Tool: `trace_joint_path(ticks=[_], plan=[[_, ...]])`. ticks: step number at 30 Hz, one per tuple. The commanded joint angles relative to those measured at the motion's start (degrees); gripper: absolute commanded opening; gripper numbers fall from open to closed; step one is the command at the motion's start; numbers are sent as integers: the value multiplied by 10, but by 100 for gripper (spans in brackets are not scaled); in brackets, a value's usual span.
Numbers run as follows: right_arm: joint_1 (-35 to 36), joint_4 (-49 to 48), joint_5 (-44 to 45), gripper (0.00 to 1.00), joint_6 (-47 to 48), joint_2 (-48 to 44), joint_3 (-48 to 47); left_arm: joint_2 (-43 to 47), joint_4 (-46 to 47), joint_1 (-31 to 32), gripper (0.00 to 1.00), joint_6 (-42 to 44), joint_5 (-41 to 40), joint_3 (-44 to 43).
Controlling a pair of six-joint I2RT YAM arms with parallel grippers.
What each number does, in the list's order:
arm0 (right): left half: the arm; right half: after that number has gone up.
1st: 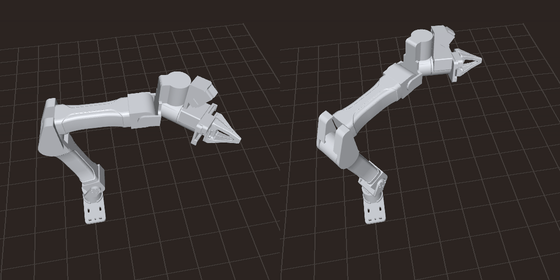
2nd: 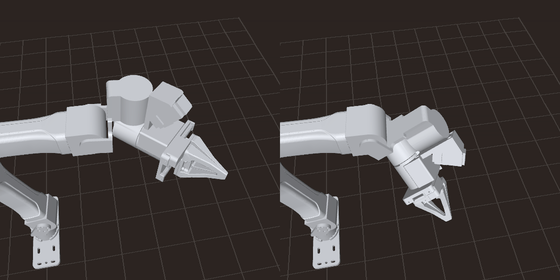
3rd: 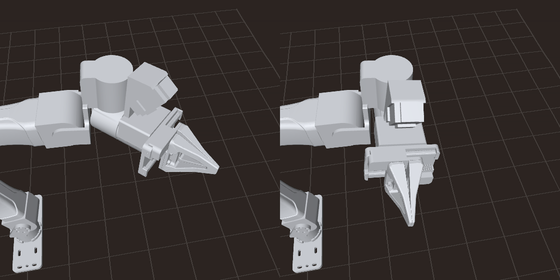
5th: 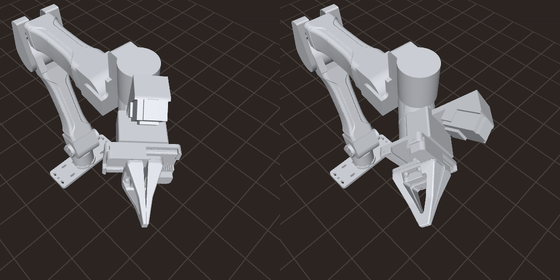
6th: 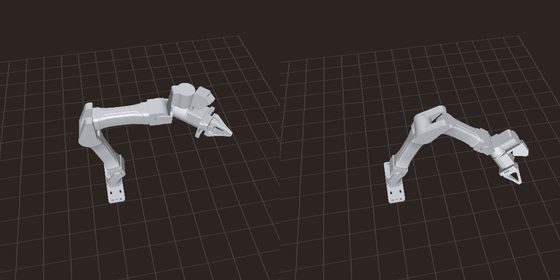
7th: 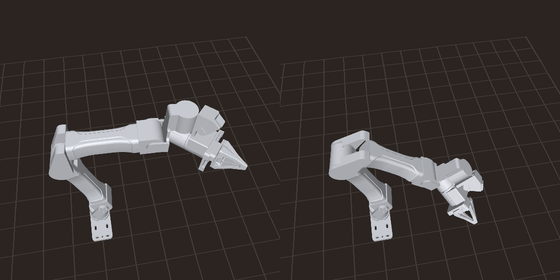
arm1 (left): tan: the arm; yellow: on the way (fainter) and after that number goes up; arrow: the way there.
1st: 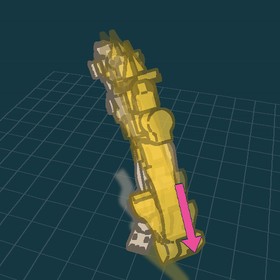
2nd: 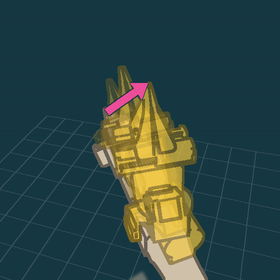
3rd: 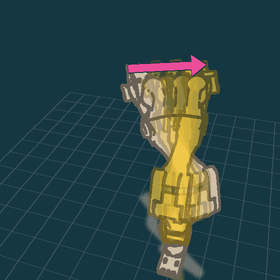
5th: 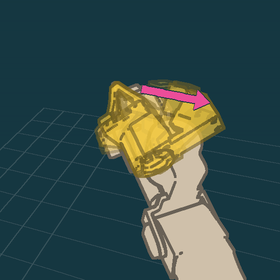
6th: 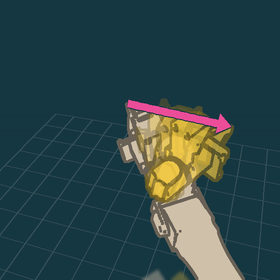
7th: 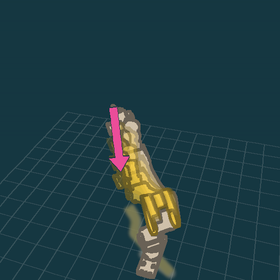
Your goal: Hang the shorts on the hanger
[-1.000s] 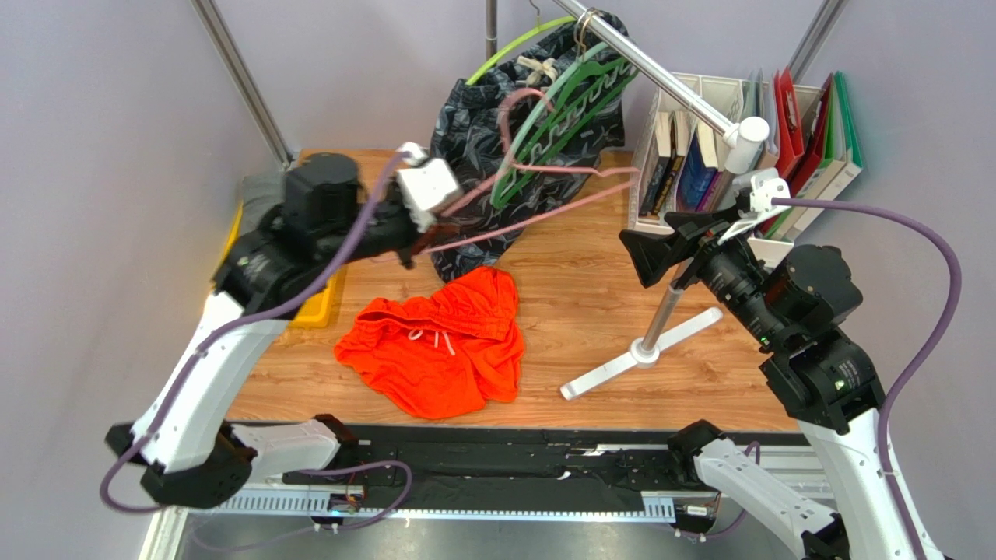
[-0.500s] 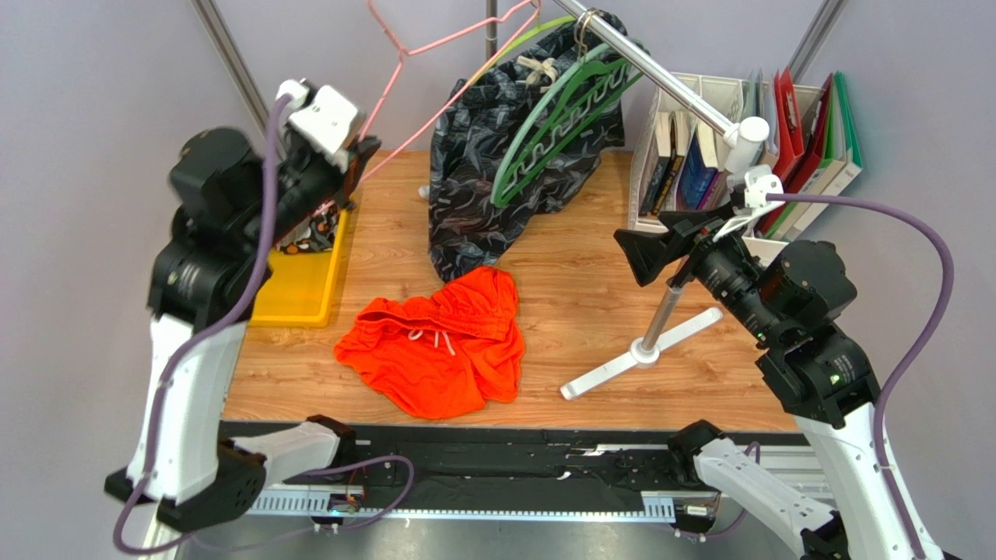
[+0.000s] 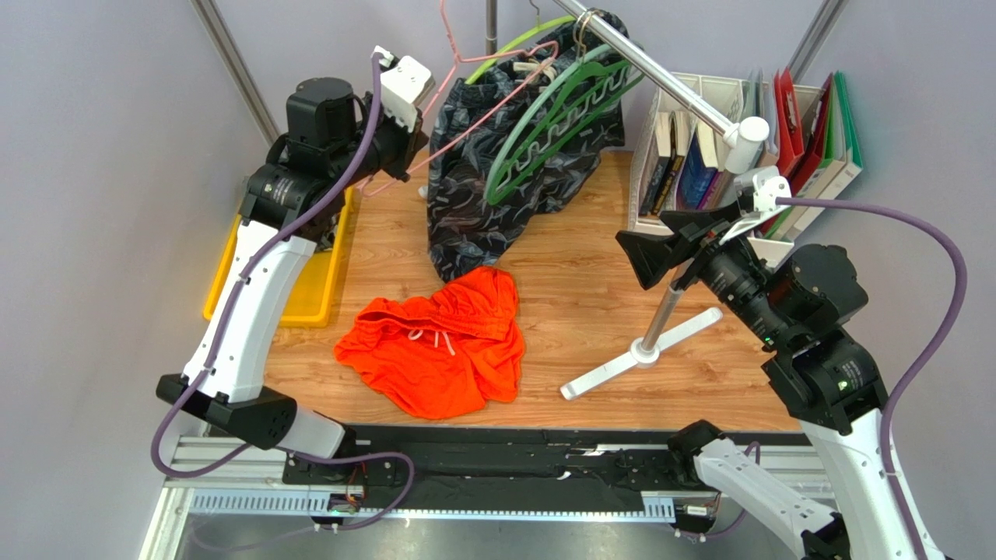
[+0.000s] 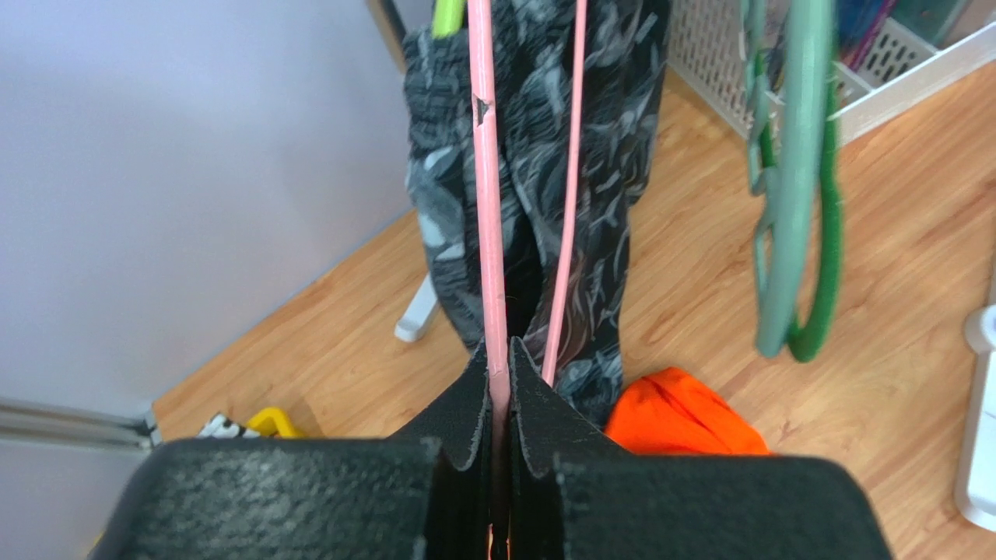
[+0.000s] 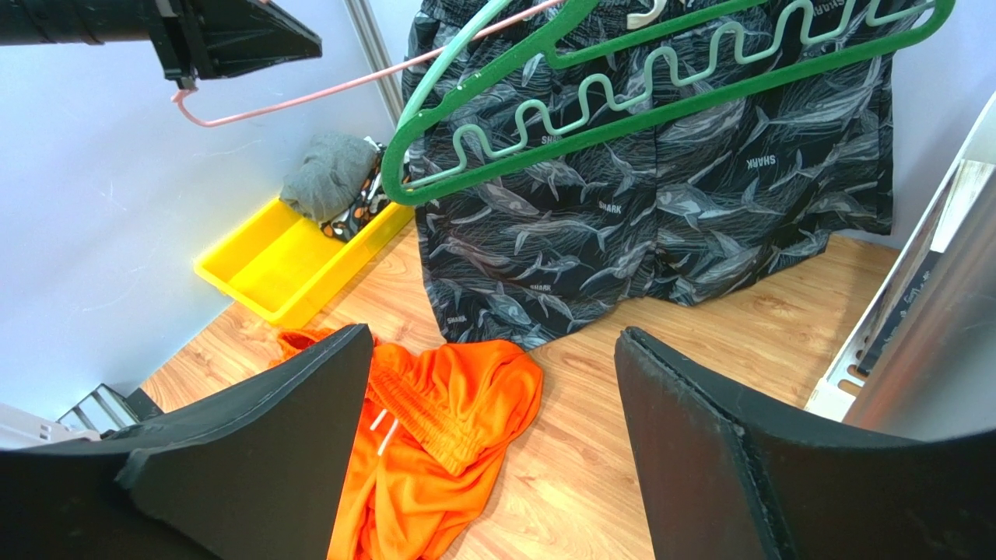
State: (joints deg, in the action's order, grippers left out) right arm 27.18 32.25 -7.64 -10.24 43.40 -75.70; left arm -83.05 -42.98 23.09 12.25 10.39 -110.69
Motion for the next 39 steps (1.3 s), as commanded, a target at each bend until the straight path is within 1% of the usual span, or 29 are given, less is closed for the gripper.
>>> trace_joint_path(ticks=[1, 3, 7, 11, 19, 22, 26, 29, 30, 31, 32, 35, 36, 38, 39], plan=[[-3, -26, -9, 81, -7, 1, -7, -3, 13, 34, 0, 0, 16, -59], [-3, -26, -8, 81, -6, 3, -9, -24, 7, 56, 0, 4, 10, -94], [-3, -19, -1, 81, -2, 2, -13, -44, 2, 80, 0, 5, 30, -122], [-4, -16, 0, 81, 0, 1, -15, -35, -3, 104, 0, 16, 60, -121], [-4, -25, -17, 81, -1, 8, -10, 9, -32, 167, 0, 44, 66, -88], [-4, -29, -23, 81, 0, 11, -11, 13, -48, 172, 0, 45, 76, -86], [-4, -35, -45, 80, 4, 12, -13, 16, -69, 172, 0, 32, 88, -85], [-4, -42, -66, 80, 8, 12, -14, 28, -69, 171, 0, 23, 29, -61], [-4, -43, -70, 81, 13, 13, -15, 34, -61, 169, 0, 23, -21, -51], [-4, -43, -75, 82, 14, 13, -16, 49, -56, 165, 0, 22, -37, -39], [-5, -42, -85, 83, 17, 13, -20, 58, -53, 144, 0, 12, -49, -20], [-4, -39, -105, 85, 36, 14, -26, 91, -54, 102, 0, 6, -36, 18], [-4, -39, -109, 87, 45, 13, -28, 116, -58, 91, 0, 14, -32, 32], [-4, -39, -120, 90, 60, 15, -37, 149, -54, 90, 0, 43, -51, 81], [-4, -35, -124, 91, 66, 17, -41, 180, -57, 86, 0, 51, -56, 94]])
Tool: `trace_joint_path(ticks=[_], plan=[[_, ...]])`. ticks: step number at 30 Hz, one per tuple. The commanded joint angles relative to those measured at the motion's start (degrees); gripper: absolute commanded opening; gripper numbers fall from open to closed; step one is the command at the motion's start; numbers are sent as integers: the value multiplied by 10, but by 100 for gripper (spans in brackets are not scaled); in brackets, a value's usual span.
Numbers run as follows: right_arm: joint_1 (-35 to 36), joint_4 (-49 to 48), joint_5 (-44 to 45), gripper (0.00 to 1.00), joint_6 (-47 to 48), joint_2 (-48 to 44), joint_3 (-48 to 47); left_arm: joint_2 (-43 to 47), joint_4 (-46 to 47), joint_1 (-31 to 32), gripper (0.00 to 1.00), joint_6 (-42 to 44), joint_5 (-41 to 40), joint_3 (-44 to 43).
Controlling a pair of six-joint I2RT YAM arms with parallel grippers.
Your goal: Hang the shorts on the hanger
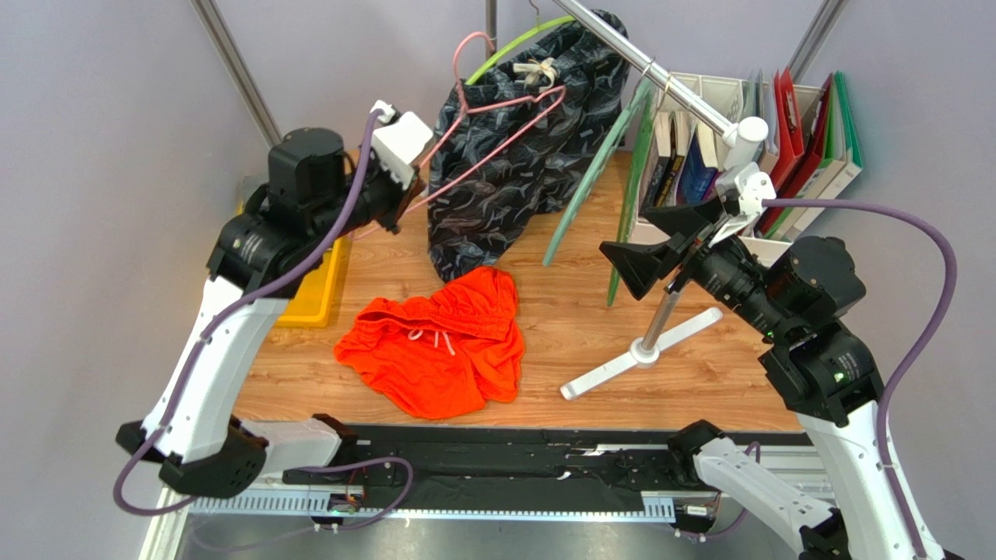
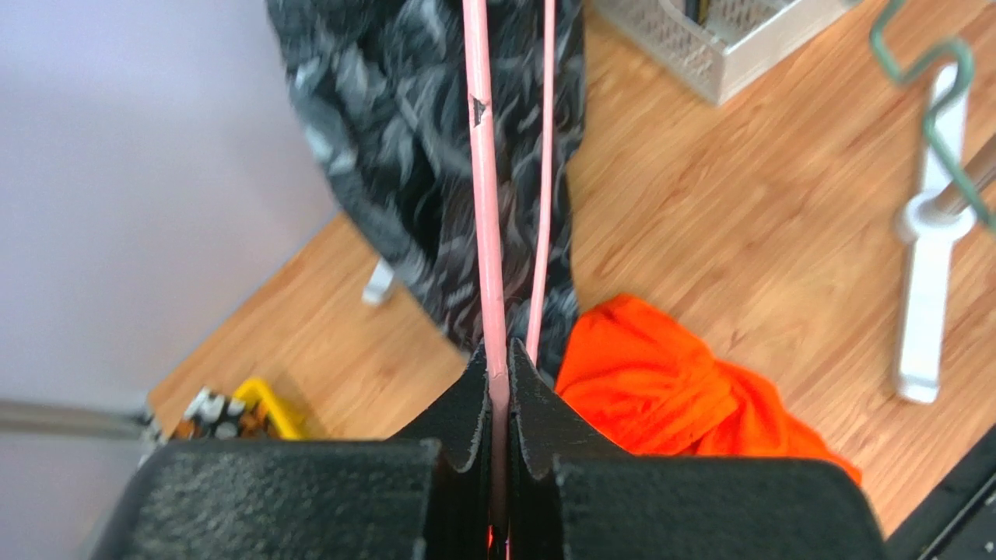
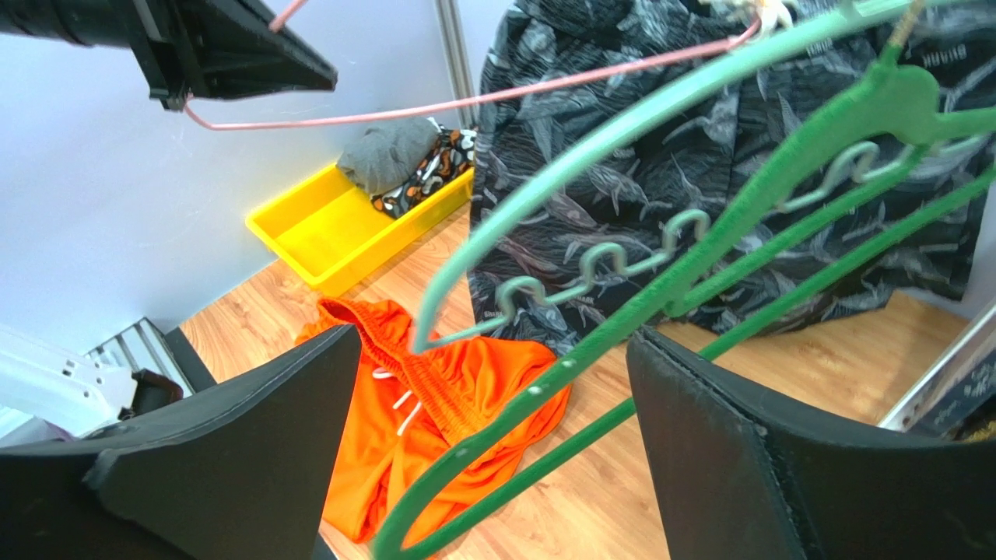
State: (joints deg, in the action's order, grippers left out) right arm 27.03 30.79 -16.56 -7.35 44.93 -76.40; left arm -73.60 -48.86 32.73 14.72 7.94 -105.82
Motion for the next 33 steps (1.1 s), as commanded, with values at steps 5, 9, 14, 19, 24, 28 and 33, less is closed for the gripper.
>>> trace_joint_path(ticks=[5, 9, 14, 19, 24, 28, 33], plan=[[-3, 22, -86, 91, 107, 31, -80, 167, -52, -60, 0, 69, -7, 118], [-1, 73, -106, 91, 150, 79, -125, 265, -100, -73, 0, 105, 15, 179], [35, 154, -146, 100, 198, 148, -195, 341, -208, -96, 0, 158, 49, 243], [132, 191, -120, 100, 269, 210, -234, 377, -263, -122, 0, 166, 144, 289], [258, 119, -103, 100, 299, 225, -198, 396, -257, -126, 0, 178, 186, 337], [308, 61, -108, 98, 258, 256, -185, 402, -250, -126, 0, 194, 214, 353], [351, -29, -125, 96, 240, 285, -136, 425, -232, -126, 0, 195, 234, 367]])
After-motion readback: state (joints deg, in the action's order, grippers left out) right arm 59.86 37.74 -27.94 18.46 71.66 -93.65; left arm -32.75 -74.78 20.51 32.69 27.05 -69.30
